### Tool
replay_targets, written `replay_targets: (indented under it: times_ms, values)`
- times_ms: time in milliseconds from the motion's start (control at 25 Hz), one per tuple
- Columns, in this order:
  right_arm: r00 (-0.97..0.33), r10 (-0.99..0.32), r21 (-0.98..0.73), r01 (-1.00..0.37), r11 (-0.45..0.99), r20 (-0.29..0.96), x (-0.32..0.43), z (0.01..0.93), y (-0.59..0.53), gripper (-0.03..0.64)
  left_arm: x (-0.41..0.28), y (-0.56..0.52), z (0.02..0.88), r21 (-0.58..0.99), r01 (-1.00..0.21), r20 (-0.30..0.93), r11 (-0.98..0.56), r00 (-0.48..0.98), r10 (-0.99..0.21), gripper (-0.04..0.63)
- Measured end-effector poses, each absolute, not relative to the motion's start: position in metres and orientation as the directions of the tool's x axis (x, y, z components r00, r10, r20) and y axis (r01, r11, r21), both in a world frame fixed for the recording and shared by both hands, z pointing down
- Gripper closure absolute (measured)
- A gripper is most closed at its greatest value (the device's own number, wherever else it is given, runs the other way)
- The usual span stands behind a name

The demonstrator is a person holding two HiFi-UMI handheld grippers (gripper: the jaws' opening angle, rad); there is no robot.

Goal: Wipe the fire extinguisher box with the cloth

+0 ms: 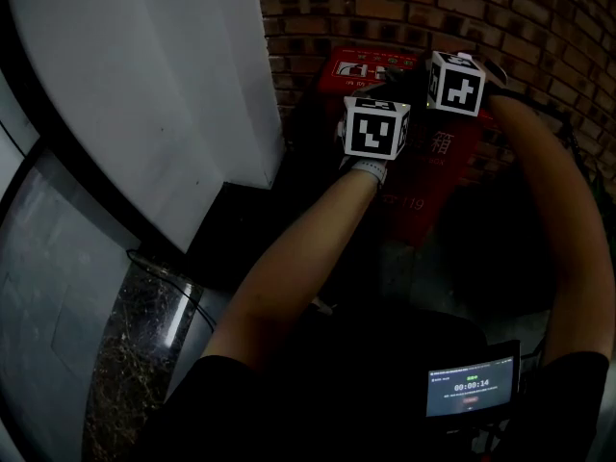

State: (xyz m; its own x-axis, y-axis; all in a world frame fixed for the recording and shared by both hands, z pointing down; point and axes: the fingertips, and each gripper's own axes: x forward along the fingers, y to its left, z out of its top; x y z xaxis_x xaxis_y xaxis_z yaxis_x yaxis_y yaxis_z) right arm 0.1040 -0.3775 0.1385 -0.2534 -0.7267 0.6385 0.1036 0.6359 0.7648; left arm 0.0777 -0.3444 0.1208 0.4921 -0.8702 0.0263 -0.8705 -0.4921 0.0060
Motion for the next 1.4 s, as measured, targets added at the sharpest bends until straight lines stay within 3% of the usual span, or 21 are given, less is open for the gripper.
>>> replay_targets:
  times_ms: [480, 720, 1080, 1400]
  values:
    - [-0.262, -0.688, 0.729, 0.11, 0.676, 0.677, 0.108, 0.138, -0.336, 0.584, 0.09, -0.339, 0.121, 0.087, -0.853, 0.055, -0.515, 0.52, -0.852, 0.594]
    - [-0.232, -0.761, 0.79, 0.062, 0.61, 0.606, 0.135, 0.1, -0.344, 0.584, 0.103, -0.327, 0.106, 0.076, -0.857, 0.025, -0.509, 0.512, -0.859, 0.594]
    - [-0.169, -0.837, 0.848, -0.006, 0.53, 0.521, 0.183, 0.08, -0.376, 0.583, 0.131, -0.317, 0.106, 0.029, -0.839, 0.009, -0.543, 0.543, -0.839, 0.594]
    - [-0.158, -0.873, 0.884, -0.001, 0.468, 0.461, 0.181, 0.084, -0.426, 0.583, 0.141, -0.332, 0.108, -0.136, -0.859, 0.0, -0.494, 0.498, -0.867, 0.594]
